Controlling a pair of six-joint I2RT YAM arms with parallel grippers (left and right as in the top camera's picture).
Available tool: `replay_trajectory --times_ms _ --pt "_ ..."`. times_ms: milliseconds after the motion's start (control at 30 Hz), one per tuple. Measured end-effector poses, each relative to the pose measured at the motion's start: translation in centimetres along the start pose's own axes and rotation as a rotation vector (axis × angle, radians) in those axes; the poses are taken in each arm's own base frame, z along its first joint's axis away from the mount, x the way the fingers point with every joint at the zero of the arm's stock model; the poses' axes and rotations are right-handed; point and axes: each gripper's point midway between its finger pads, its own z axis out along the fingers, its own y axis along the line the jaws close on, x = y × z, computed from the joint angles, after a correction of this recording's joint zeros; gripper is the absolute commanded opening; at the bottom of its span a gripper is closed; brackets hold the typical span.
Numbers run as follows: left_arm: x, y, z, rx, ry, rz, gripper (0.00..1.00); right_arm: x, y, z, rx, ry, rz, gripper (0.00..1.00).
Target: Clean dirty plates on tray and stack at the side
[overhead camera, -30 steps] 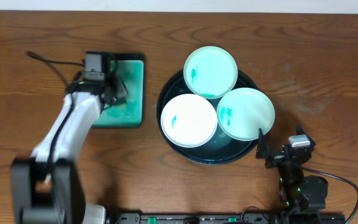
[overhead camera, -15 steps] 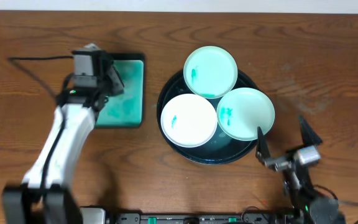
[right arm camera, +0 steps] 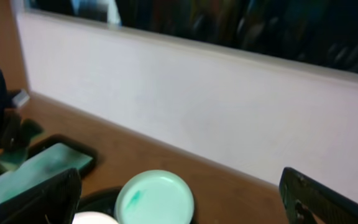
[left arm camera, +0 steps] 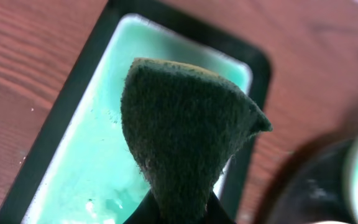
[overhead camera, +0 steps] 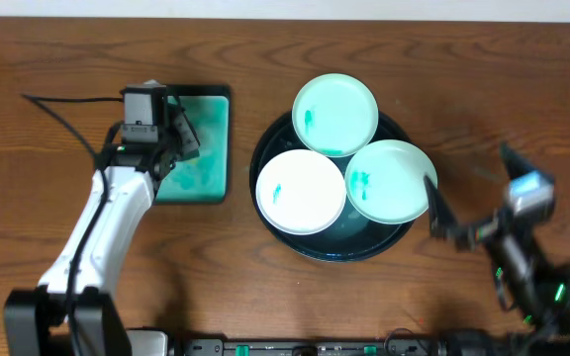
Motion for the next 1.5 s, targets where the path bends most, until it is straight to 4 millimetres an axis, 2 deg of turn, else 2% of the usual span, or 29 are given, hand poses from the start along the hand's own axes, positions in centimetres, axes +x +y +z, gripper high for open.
replay_trajectory --times_ms 100,167,200,267,367,467,533,667,733,767,800,833,867,900,933,967,1033,1233,1367,1500 --pt "0.0 -1.6 -0.8 0.086 0.013 -0.023 0.07 -1.0 -0.1 3.2 -0.087 0.114 0.037 0.99" --pt "0.6 -2.5 -1.1 0.141 0.055 -0.037 0.07 -0.9 0.2 5.5 -0.168 0.156 0.069 0.99" --pt "1.1 -2.8 -1.2 0.154 0.082 -0.048 0.07 -0.7 0.3 6.0 -0.188 0.164 0.078 0.99" --pt "2.0 -3.0 -1.7 0.167 0.141 -0.067 0.07 0.0 0.6 8.5 -0.265 0.179 0.133 0.99" --pt "1.8 -4.0 -2.8 0.190 0.173 -0.087 0.07 1.9 0.2 11.3 -0.293 0.229 0.243 0.99" --pt "1.2 -6.2 -3.7 0.236 0.165 -0.078 0.07 6.1 0.3 14.2 -0.289 0.364 0.362 0.99" --pt "2.0 -8.1 -4.2 0.266 0.180 -0.064 0.07 9.9 1.0 15.9 -0.285 0.499 0.433 0.99" --pt "5.8 -12.0 -4.3 0.298 0.262 -0.024 0.07 17.7 2.5 17.7 -0.254 0.821 0.531 0.98" --pt "7.7 -13.1 -3.6 0.272 0.298 -0.029 0.07 20.1 2.9 18.8 -0.260 0.903 0.535 0.77" --pt "8.5 -13.4 -3.1 0.257 0.315 -0.033 0.07 20.6 3.2 19.3 -0.266 0.912 0.533 0.43" --pt "9.4 -13.6 -2.6 0.239 0.334 -0.041 0.07 21.2 3.3 20.0 -0.275 0.915 0.525 0.29" --pt "10.1 -13.8 -2.1 0.221 0.350 -0.053 0.07 21.7 3.5 20.5 -0.285 0.913 0.514 0.26" --pt "10.9 -13.9 -1.5 0.201 0.366 -0.070 0.07 22.2 3.6 20.8 -0.291 0.917 0.510 0.46" --pt "11.4 -14.0 -1.0 0.186 0.375 -0.087 0.07 22.7 3.7 21.0 -0.293 0.922 0.510 0.54" --pt "11.8 -14.3 -0.5 0.180 0.379 -0.099 0.07 23.2 3.9 21.1 -0.295 0.934 0.516 0.41" --pt "12.2 -14.7 0.2 0.178 0.379 -0.112 0.07 23.9 4.1 21.2 -0.298 0.948 0.514 0.37" --pt "13.1 -15.3 1.3 0.170 0.387 -0.118 0.07 25.7 4.9 21.1 -0.307 1.000 0.521 0.43" --pt "16.4 -16.0 3.6 0.138 0.439 -0.096 0.07 30.1 7.1 20.0 -0.338 1.146 0.537 0.42" --pt "17.4 -15.7 4.8 0.114 0.451 -0.095 0.07 31.5 7.7 18.9 -0.321 1.221 0.506 0.41" --pt "17.4 -15.5 5.1 0.097 0.441 -0.101 0.07 32.3 7.8 17.9 -0.285 1.277 0.433 0.37"
